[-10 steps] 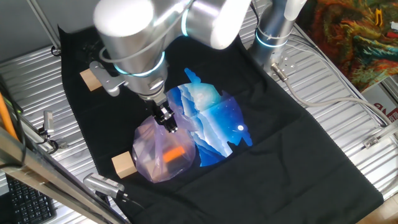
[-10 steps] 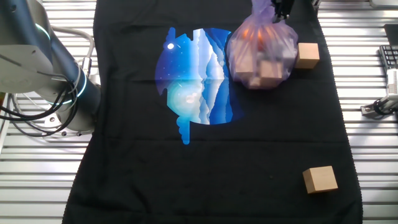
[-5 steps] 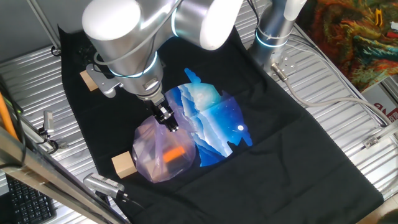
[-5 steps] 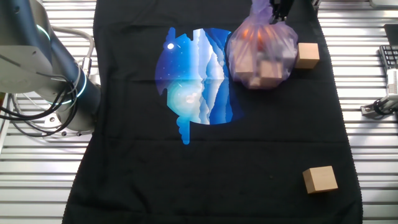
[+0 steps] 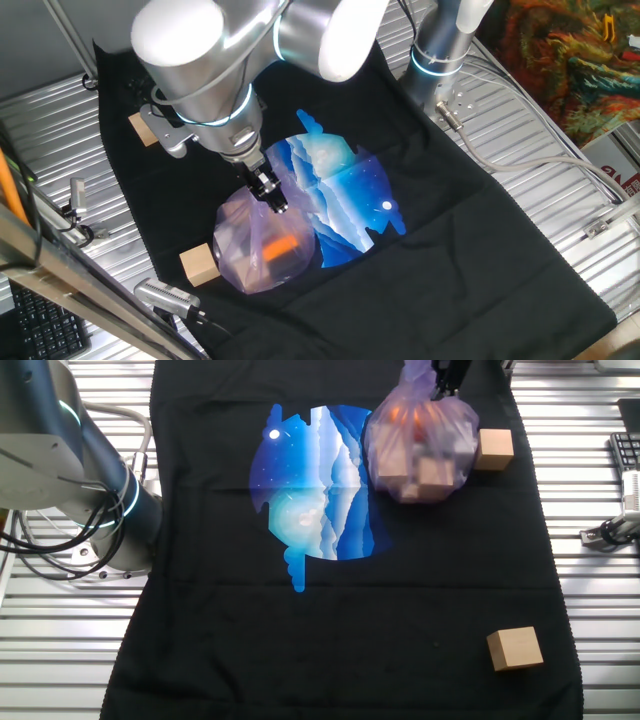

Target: Pick up a bag of things

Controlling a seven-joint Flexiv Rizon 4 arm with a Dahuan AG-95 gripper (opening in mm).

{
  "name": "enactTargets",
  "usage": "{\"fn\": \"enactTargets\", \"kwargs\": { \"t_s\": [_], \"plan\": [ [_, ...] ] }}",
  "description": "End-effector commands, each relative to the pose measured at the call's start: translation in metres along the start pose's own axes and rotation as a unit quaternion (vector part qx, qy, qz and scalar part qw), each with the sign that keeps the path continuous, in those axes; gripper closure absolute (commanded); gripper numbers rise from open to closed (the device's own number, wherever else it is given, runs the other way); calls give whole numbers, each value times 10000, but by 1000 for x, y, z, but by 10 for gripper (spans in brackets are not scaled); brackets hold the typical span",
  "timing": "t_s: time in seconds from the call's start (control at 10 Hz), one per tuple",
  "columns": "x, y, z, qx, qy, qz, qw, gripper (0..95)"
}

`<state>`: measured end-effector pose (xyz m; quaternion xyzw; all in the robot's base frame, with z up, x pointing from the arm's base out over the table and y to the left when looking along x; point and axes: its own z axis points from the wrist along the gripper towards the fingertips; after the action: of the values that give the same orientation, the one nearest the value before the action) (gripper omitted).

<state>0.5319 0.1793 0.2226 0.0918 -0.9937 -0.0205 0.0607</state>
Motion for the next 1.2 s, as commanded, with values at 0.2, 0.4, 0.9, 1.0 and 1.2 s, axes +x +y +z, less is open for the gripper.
{"fn": "enactTargets", "kwargs": {
  "t_s": [0.2,0.4,0.9,1.0,1.2],
  "plan": [
    [1,1,3,-10,-27,4,10000,190],
    [1,0,3,-22,-31,12,10000,190],
    [1,0,3,-60,-3,58,10000,190],
    [1,0,3,-64,5,65,10000,190],
    [2,1,3,-70,16,71,9999,190]
  ]
}}
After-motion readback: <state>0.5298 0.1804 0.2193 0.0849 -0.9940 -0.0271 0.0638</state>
